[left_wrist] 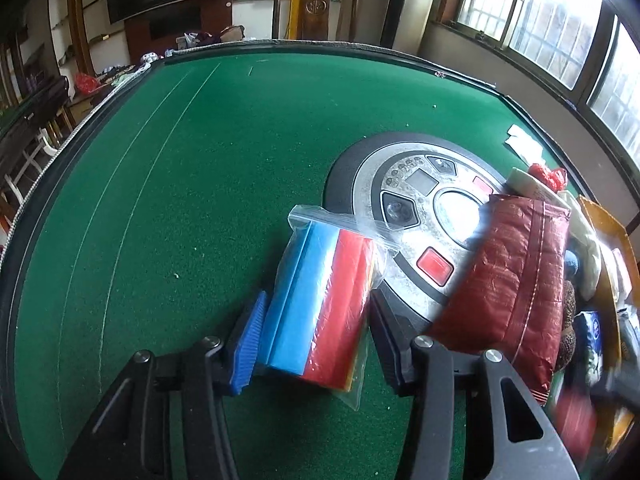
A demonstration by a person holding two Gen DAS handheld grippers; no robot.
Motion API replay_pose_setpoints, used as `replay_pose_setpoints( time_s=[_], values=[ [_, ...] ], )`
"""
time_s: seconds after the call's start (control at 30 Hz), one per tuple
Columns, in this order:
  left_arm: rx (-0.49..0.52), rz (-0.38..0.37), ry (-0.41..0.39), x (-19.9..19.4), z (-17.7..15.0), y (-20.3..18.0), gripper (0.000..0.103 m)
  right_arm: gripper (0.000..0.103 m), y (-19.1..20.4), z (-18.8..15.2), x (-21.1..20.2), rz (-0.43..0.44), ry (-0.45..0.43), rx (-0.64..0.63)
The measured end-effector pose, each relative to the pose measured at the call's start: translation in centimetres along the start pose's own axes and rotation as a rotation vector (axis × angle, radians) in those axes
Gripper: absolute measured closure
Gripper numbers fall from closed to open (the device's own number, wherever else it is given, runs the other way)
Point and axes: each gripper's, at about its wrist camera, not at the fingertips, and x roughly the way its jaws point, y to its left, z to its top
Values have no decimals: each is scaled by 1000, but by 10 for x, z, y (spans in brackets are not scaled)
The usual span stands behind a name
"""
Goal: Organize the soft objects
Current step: 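Grasp the blue-red sponge pack with the left gripper while the right grasps the red-green-yellow sponge pack, then lift both sponge packs and carry them toward the yellow tray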
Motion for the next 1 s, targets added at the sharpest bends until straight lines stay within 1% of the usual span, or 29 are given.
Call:
replay_pose_setpoints(
  time_s=[0.03,0.07,0.1,0.13,0.17,0.2,0.23,0.27,0.33,0.4,0.47,0.53,0.57,0.63,0.7,0.77,0.83,0.87,0.93,1.0],
  values=[
    [-1,-2,1,0,0,0,52,33,12,-11,-3,65,24,-43],
    [-1,-4,1,0,0,0,52,33,18,-17,-7,93,21,-71],
    [-2,-4,1,0,0,1,52,33,24,-21,-12,86,10,-106],
    [-1,-2,0,-1,0,1,52,33,27,-23,-15,43,-7,-141],
    [0,0,-1,-1,-1,0,52,33,31,-25,-18,-28,-29,-187],
    [1,-1,-2,-2,-1,1,52,33,33,-25,-20,-77,-37,-205],
    [1,-2,-3,-2,-1,2,52,33,31,-26,-20,-95,-33,-195],
    [-2,-5,-3,-2,-1,2,52,33,30,-27,-21,-77,-26,-182],
    [-6,-9,-2,-2,-1,3,52,33,37,-34,-24,-14,-20,-209],
    [-7,-9,-2,-2,-1,2,52,33,46,-41,-23,-2,-17,-262],
    [1,-3,-2,-2,-1,2,52,33,53,-50,-25,24,-37,-298],
    [3,0,-3,-2,-1,3,52,33,54,-52,-29,31,-64,-283],
    [2,-1,-3,-2,-1,3,52,33,50,-52,-28,25,-59,-253],
    [-2,-4,-4,-2,-1,3,52,33,40,-51,-26,-18,-22,-164],
    [-1,-3,-4,-3,-1,3,52,33,37,-56,-23,-35,13,-116],
    [0,0,-5,-3,-1,3,52,33,35,-66,-19,-57,68,-68],
    [-3,0,-6,-3,-1,3,52,33,33,-70,-12,-62,109,-27],
    [-3,-1,-6,-3,-1,4,52,33,34,-69,-7,-58,113,-16],
    [-6,-4,-6,-3,-1,3,52,32,33,-66,3,-83,124,6],
    [-10,-8,-5,-3,0,4,52,31,36,-58,7,-66,108,30]
  ],
)
